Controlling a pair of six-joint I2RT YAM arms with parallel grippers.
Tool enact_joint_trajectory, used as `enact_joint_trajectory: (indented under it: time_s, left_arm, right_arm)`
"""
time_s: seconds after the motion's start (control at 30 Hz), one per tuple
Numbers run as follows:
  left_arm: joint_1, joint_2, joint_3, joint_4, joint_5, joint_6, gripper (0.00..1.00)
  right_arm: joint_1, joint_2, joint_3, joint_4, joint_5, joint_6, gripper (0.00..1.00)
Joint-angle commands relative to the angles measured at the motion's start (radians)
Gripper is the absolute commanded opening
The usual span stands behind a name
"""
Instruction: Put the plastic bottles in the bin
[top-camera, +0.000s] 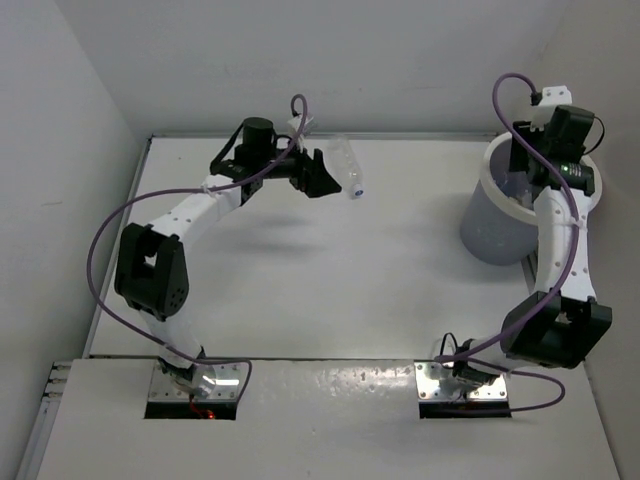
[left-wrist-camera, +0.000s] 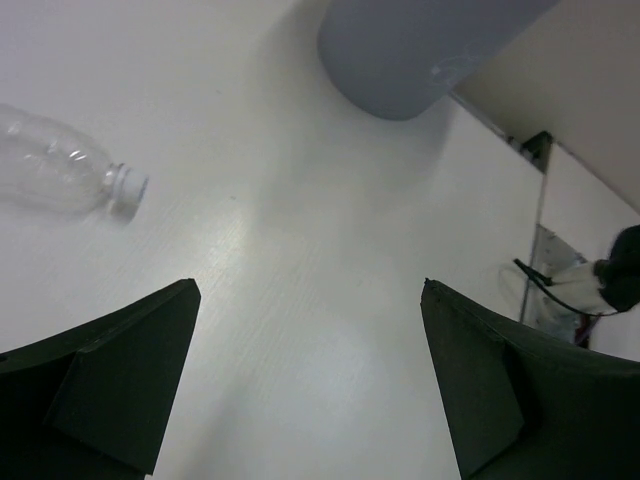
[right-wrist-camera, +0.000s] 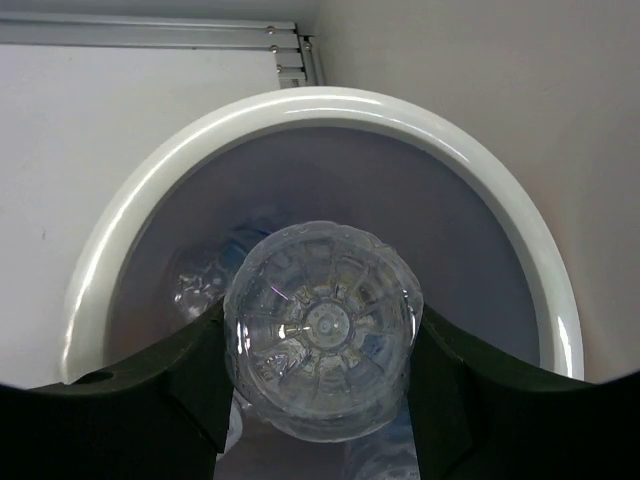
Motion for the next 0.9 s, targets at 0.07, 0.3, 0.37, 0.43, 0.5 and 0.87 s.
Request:
enact_joint_trajectory:
  time_s: [0.07, 0.3, 0.37, 0.43, 0.5, 0.87]
  left_arm:
    - [-0.002, 0.078, 0.115, -0.07, -0.291, 0.083, 1.0]
    - [-0.095, 0.306, 0.432, -0.133, -0.76, -0.024, 1.0]
    - [-0.134, 0.414, 0.509, -0.133, -0.877, -0.034, 1.0]
    - [-0.164, 0.488, 0.632, -0.133, -0.945, -0.054, 1.0]
    - [-0.181, 0.591, 0.704, -0.133, -0.982, -0.063, 1.0]
    - [-0.275, 0.89, 0.848, -0.013, -1.405, 0.023, 1.0]
  right_arm:
    - [-0.026, 0.045, 0.016, 0.115, 0.016, 0.071, 0.54]
    - [-0.036, -0.011, -0.001, 0.078, -0.102, 0.224, 0.92]
    - [-0.041, -0.054, 0.009, 0.045, -0.165, 0.276, 0.96]
    - [-0.039, -0.094, 0.025, 0.029, -0.238, 0.304, 0.97]
    - [-0.039, -0.108, 0.045, -0.005, -0.295, 0.339, 0.99]
    - [-0.036, -0.245, 0.068, -0.123, -0.499, 0.399, 0.99]
